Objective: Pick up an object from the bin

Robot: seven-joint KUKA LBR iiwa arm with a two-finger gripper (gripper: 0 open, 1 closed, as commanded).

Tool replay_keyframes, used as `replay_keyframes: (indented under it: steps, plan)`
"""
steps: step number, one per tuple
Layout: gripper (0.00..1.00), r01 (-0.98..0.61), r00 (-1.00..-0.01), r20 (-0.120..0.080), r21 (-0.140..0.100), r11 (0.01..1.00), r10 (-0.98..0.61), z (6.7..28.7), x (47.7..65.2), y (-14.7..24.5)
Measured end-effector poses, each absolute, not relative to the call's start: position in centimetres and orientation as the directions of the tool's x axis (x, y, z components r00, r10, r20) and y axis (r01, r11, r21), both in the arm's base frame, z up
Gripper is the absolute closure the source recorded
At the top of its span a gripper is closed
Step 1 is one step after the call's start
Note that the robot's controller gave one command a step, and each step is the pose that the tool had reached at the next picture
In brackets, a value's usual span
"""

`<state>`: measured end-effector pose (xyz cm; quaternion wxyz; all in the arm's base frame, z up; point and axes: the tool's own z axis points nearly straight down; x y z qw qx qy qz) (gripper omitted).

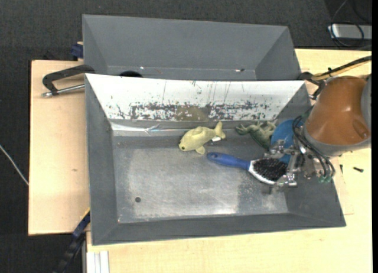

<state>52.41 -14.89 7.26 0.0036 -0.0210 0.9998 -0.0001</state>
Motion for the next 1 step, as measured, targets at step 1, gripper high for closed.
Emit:
replay_keyframes:
  steps: [1]
  plan:
    - [1.0, -0.055, -0.998, -0.011, -0.002, 0.998, -0.055, 15.07, 52.2, -12.69]
